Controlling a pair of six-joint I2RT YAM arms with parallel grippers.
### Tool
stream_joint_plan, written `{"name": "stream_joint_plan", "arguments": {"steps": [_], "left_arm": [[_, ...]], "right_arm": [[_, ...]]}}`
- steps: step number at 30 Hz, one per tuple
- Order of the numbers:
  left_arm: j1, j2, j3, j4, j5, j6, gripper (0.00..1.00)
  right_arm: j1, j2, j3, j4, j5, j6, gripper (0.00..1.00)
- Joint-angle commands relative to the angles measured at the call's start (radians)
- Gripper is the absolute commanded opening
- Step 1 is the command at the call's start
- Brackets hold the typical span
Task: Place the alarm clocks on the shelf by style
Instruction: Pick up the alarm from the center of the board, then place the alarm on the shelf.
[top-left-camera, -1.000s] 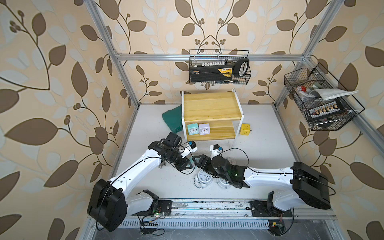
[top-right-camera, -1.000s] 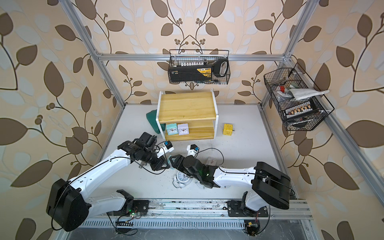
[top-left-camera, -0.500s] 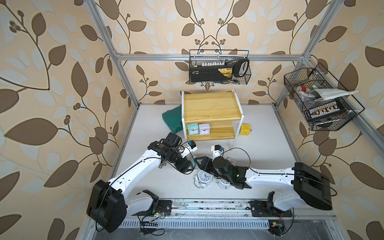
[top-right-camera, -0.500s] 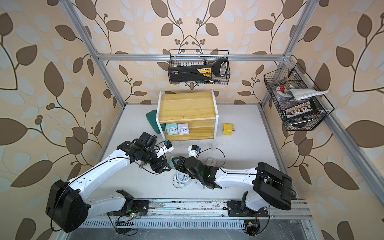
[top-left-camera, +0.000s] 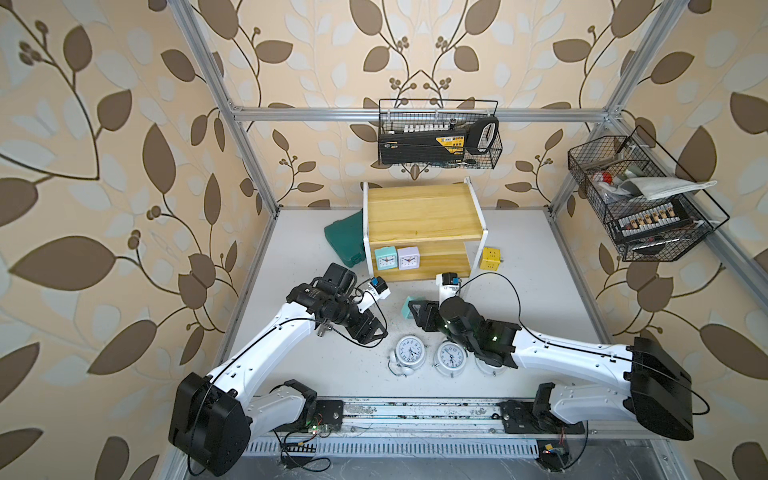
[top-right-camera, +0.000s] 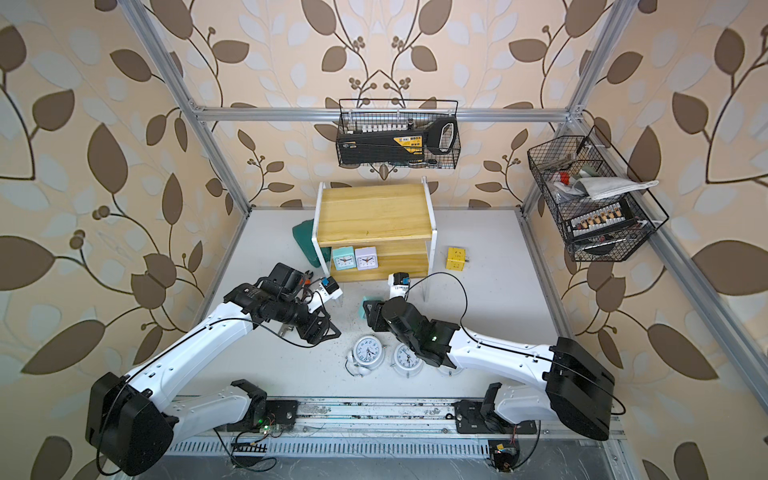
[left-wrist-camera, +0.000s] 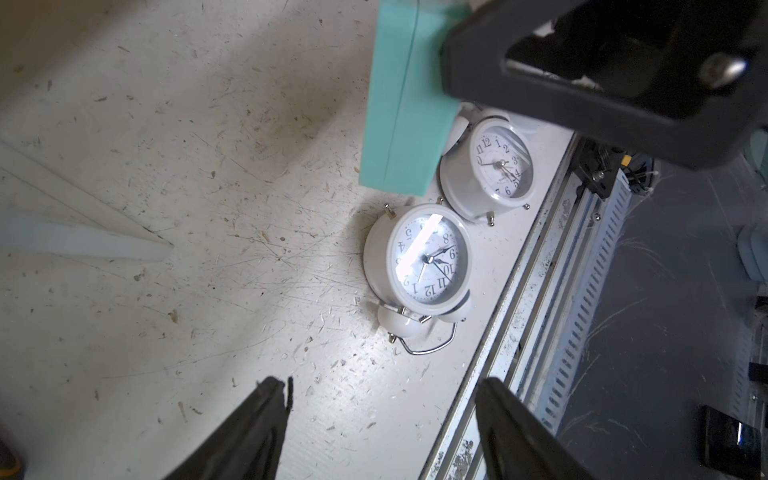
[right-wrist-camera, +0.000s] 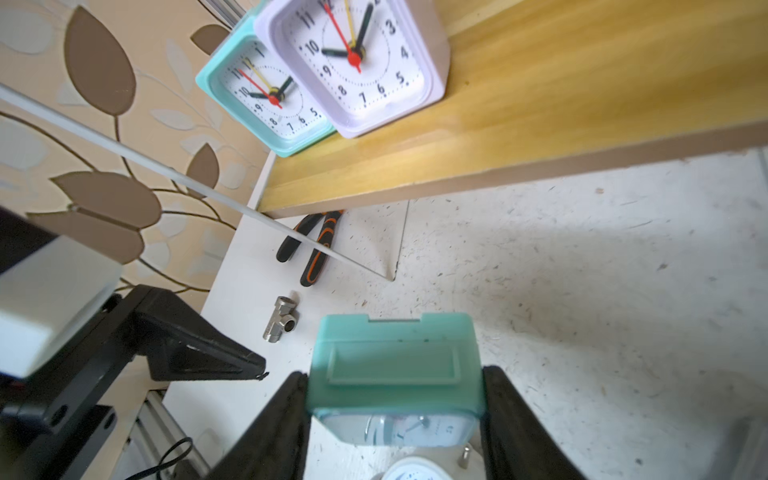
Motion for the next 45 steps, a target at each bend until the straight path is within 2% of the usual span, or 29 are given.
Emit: {"name": "stream_joint_plan", "arguments": {"steps": [1, 9, 24, 45], "left_arm": [[0.007, -0.036, 0.021, 0.007, 0.038, 0.023, 0.75], [0.009, -0.041, 0.019, 0.008, 0.037, 0.024, 0.76], [0.010, -0.044, 0.013, 0.010, 0.032, 0.023, 0.76], [0.014, -0.037, 0.002, 0.018, 0.029, 0.028, 0.76]], "right_arm": [[-0.018, -0.026, 0.061, -0.088, 0.083, -0.147, 0.51], [-0.044, -0.061, 0.125, -0.131, 0.197, -0.279, 0.51], [-0.129, 0.012, 0.209, -0.052, 0.233, -0.391, 0.51], [-0.161, 0.148, 0.228, 0.095, 0.345, -0.423, 0.54]]}}
